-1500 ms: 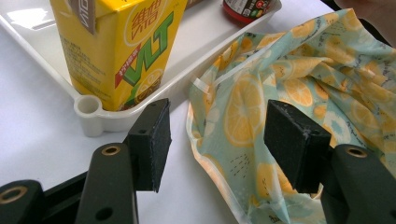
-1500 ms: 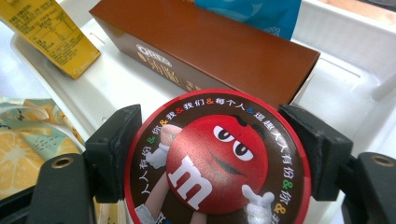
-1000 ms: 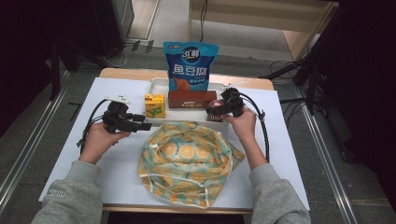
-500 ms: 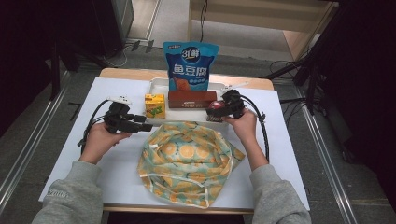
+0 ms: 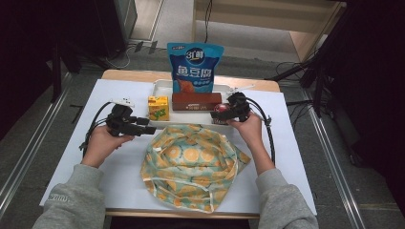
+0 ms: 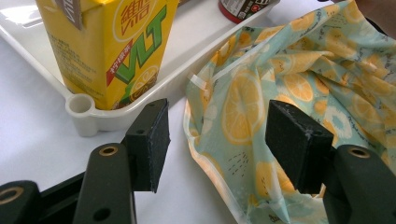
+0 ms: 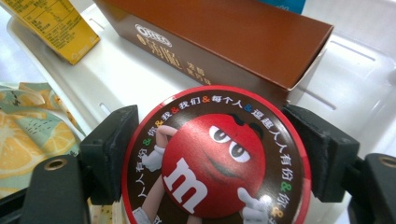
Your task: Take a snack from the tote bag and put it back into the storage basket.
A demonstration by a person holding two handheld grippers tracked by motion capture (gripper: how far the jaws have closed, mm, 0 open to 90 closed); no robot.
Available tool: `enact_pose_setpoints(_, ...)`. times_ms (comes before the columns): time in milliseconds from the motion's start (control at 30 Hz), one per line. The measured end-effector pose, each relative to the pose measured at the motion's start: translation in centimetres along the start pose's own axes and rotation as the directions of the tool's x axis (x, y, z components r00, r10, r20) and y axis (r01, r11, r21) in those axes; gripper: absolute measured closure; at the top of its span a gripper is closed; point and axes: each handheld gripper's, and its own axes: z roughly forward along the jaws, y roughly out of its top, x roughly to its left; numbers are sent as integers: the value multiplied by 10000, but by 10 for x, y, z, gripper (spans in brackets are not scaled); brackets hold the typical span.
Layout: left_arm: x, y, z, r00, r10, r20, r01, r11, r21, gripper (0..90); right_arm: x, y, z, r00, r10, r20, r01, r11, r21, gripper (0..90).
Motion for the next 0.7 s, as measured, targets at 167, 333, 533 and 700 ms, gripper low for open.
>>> enact_pose_setpoints(167, 0, 0, 0, 10000, -24, -8, 24, 10000, -48, 406, 1, 3, -5, 9998, 161, -110, -164, 9995, -283, 203)
enact_pose_setpoints(333, 1, 0, 0, 10000, 15, -3, -15, 10000, 14, 405, 4, 6, -15, 9999, 108, -35, -109, 9985, -540, 208)
enact_pose_setpoints(533, 1, 0, 0, 10000, 0, -14, 0, 10000, -14, 405, 7, 8, -25, 9999, 48, 94, -42, 9984, -570, 223)
enact_pose_setpoints(700, 1, 0, -1, 10000, 15, -17, -15, 10000, -13, 404, 10, 8, -31, 9996, 8, 294, 9, 9984, -571, 247)
